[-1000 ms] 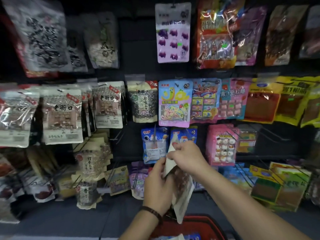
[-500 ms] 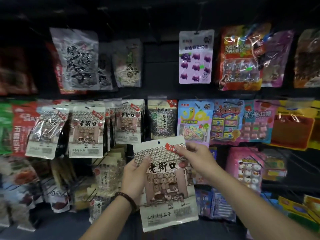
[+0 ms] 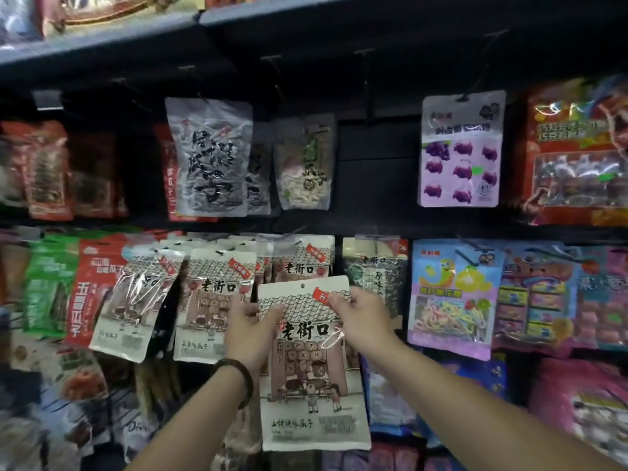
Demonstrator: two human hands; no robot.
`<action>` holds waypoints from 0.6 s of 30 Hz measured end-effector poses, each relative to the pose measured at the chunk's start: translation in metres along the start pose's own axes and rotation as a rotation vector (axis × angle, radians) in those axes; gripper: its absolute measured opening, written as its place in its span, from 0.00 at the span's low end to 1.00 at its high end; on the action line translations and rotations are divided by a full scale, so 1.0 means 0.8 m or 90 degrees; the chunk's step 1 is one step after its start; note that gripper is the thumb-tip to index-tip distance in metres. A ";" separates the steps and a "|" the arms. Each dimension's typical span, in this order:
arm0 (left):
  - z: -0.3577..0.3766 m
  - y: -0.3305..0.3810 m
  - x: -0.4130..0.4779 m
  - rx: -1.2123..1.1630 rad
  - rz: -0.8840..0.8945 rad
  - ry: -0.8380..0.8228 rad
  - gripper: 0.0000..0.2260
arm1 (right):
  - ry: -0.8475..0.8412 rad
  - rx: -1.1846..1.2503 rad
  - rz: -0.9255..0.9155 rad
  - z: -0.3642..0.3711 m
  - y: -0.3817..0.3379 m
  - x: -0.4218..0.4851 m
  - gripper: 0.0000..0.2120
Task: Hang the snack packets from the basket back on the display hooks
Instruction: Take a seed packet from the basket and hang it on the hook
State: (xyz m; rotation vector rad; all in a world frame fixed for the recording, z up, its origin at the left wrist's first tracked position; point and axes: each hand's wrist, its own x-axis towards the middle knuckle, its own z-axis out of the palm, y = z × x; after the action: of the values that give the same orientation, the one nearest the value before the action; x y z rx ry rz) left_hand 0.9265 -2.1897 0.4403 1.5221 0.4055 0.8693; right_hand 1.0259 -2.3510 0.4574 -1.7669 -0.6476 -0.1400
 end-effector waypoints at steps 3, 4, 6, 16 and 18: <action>-0.002 -0.024 0.016 0.197 0.083 0.135 0.28 | 0.001 -0.032 -0.001 0.040 0.004 0.048 0.16; -0.003 -0.034 0.017 0.286 0.142 0.146 0.29 | 0.008 -0.034 0.013 0.051 0.005 0.061 0.18; -0.003 -0.051 0.019 0.438 0.264 0.104 0.33 | 0.032 -0.037 0.021 0.066 0.006 0.084 0.19; 0.016 -0.078 0.046 0.676 0.321 -0.032 0.56 | 0.092 0.027 -0.048 0.092 0.001 0.141 0.18; 0.022 -0.078 0.050 0.689 0.317 -0.036 0.57 | 0.115 0.031 -0.038 0.092 0.004 0.148 0.21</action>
State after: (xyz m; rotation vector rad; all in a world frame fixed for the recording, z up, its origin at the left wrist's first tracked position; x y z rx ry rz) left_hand 0.9800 -2.1638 0.3928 2.7211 0.4959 1.0413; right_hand 1.1092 -2.2418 0.4819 -1.6662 -0.5675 -0.3183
